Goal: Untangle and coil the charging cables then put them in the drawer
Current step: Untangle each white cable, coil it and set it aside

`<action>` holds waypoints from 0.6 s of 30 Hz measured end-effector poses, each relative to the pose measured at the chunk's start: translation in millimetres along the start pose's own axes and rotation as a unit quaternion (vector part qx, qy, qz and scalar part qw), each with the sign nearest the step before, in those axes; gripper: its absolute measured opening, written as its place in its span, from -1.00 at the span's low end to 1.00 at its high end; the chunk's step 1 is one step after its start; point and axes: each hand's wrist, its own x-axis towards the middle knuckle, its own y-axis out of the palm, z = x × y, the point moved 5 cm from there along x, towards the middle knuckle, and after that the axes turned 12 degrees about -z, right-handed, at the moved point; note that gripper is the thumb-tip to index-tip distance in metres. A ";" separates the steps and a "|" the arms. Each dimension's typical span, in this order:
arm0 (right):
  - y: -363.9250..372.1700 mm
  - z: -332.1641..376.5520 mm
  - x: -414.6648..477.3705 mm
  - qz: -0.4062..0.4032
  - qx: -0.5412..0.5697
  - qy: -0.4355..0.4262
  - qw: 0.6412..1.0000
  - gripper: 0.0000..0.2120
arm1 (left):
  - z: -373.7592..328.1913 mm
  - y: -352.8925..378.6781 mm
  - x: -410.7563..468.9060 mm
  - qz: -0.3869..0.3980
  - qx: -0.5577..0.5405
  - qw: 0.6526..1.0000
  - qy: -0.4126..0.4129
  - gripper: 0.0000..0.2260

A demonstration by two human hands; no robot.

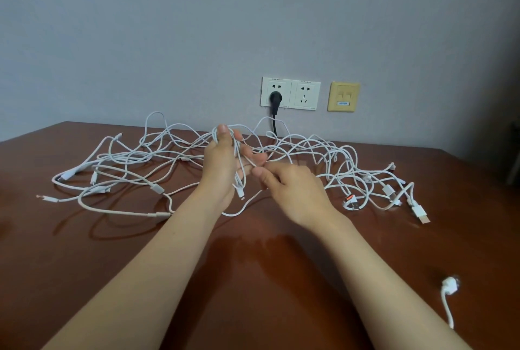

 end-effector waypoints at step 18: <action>-11.7 21.4 -1.8 -0.120 -0.027 -0.214 0.969 -0.86 | 0.7 -13.0 12.8 -0.048 0.052 0.997 -0.019 -0.65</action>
